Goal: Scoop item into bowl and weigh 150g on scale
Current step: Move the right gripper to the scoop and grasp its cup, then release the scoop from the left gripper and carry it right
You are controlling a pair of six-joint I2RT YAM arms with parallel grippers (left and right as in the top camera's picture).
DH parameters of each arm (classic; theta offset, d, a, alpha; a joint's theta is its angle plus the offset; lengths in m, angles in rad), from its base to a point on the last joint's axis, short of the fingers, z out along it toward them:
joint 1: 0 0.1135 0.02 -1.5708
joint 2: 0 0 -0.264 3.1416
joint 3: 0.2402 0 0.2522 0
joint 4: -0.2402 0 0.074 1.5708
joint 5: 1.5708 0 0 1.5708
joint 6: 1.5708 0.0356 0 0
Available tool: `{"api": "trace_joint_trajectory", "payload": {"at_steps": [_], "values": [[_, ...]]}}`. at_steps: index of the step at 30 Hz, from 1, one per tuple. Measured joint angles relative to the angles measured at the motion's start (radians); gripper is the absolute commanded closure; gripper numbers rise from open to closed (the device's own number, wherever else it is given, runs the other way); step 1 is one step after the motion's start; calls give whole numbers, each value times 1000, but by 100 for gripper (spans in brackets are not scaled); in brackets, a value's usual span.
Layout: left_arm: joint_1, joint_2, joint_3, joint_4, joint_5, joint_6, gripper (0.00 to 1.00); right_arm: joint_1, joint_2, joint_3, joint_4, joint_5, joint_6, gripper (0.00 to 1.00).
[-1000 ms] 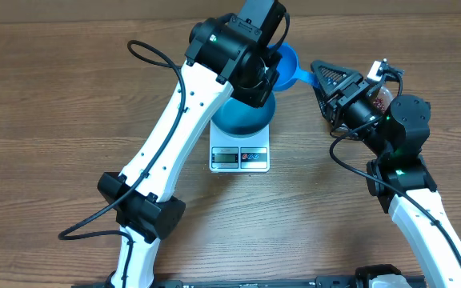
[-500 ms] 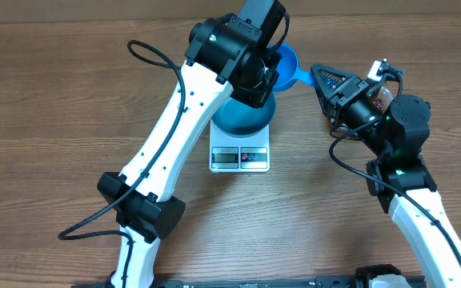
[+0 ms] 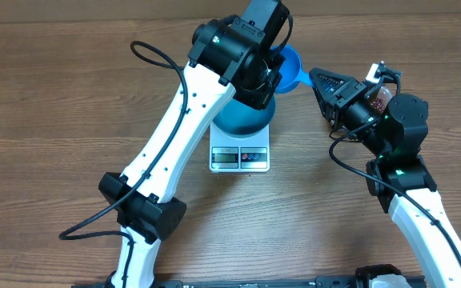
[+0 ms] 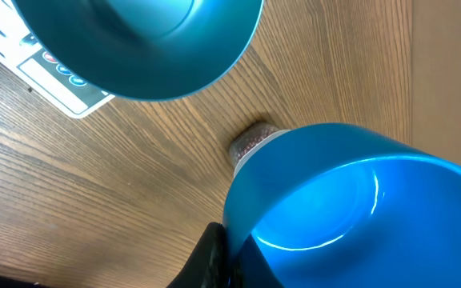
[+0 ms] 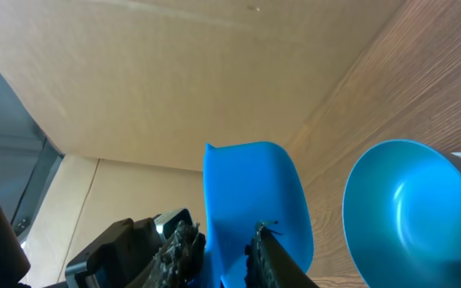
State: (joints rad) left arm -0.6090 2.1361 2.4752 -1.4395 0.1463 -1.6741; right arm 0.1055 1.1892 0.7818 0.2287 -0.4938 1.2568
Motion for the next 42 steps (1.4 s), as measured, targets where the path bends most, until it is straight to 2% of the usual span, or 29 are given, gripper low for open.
{"api": "trace_joint_trajectory", "payload": {"at_steps": [9, 15, 16, 17, 18, 19, 20, 21, 31, 35, 42], "values": [[0, 0, 0, -3, 0, 0, 96, 0, 0, 0, 2, -4, 0, 96], [0, 0, 0, -4, 0, 0, 94, 0, 0, 0, 3, -7, -3, 96], [0, 0, 0, -4, 0, 0, 88, 0, 0, 0, 3, -7, -4, 96], [0, 0, 0, -4, 0, 0, 76, 0, 0, 0, 3, -8, -4, 96], [0, 0, 0, -4, 0, 0, 55, 0, 0, 0, 3, -7, -4, 96], [0, 0, 0, -3, 0, -3, 43, 0, 0, 0, 0, -8, -3, 96], [0, 0, 0, -2, 0, -1, 17, 0, 0, 0, -3, -8, -3, 96], [0, 0, 0, -2, 0, -4, 0, 0, 0, 0, -5, -12, -3, 96], [0, 0, 6, 0, 1, -6, 1, 0, 0, 0, -10, -15, -20, 96], [11, 0, 62, -5, -1, 10, 0, 0, 1, 0, -76, 0, -47, 96], [75, -34, 130, -63, -44, 120, 0, -19, 2, 0, -111, 8, -130, 96]]}}
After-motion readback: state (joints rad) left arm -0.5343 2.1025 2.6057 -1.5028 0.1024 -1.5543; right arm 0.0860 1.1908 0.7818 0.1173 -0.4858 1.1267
